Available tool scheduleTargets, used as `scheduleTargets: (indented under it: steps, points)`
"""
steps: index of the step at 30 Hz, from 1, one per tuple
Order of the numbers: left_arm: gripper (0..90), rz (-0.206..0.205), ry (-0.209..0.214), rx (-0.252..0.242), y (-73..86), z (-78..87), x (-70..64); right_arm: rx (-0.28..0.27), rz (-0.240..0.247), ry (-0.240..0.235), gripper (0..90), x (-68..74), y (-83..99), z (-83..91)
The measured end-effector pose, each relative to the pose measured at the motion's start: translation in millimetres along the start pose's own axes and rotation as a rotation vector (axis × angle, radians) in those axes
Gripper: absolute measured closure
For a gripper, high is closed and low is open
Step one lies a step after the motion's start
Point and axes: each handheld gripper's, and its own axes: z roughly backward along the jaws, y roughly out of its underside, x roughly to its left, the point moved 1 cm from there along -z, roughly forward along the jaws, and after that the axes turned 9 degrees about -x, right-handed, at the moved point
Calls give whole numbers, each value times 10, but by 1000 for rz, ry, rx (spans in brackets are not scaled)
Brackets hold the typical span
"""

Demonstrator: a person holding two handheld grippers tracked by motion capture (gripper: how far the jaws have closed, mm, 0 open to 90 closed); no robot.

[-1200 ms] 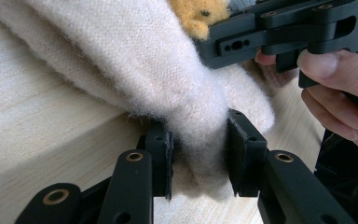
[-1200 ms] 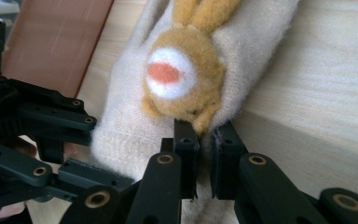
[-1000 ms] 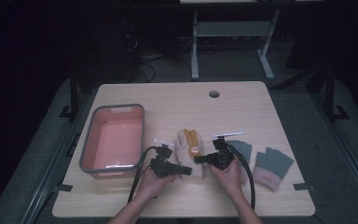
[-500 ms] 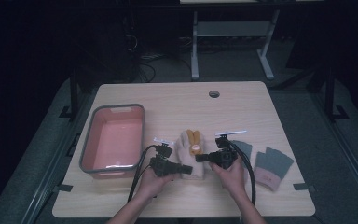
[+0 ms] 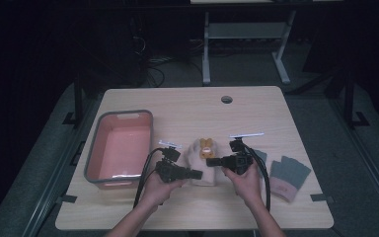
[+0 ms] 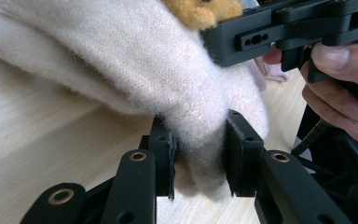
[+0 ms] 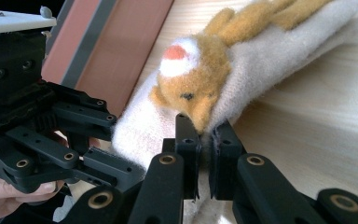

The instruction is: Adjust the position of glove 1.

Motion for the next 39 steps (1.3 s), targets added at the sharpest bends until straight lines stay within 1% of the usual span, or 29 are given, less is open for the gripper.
scheduleTargets:
  steps: [2,6,8,11,12,14,15,18,24,26,29,35,39]
  points:
    - [674,-4,2,-2,-20,27,-8,-7,1,-5,841,29,-21,11]
    - [674,-4,5,-10,-46,78,-21,-2,11,-6,841,82,-57,21]
    - [674,-13,9,-15,-69,107,-21,-5,16,-8,841,115,-82,24]
    - [674,-11,10,-21,-100,151,-38,-10,20,-14,841,158,-122,36]
    - [674,-21,12,-23,-113,163,-36,-9,20,-18,841,167,-134,39]
    - [674,-25,13,-23,-133,189,-37,-10,24,-19,841,193,-156,43]
    - [674,-20,13,-29,-142,197,-40,-10,25,-19,841,209,-168,46]
    - [674,-25,10,-35,-174,233,-45,-10,32,-23,841,241,-207,50]
    - [674,-15,16,-46,-201,293,-30,-5,39,-28,841,300,-272,42]
    - [674,-20,14,-46,-215,319,-26,-2,44,-32,841,321,-291,34]
    - [674,-17,15,-52,-233,350,-20,-5,45,-37,841,350,-318,22]
    - [674,-23,13,-56,-256,389,-19,-2,50,-37,841,389,-358,13]
    - [674,-19,16,-64,-271,422,-36,-1,54,-35,841,427,-379,25]
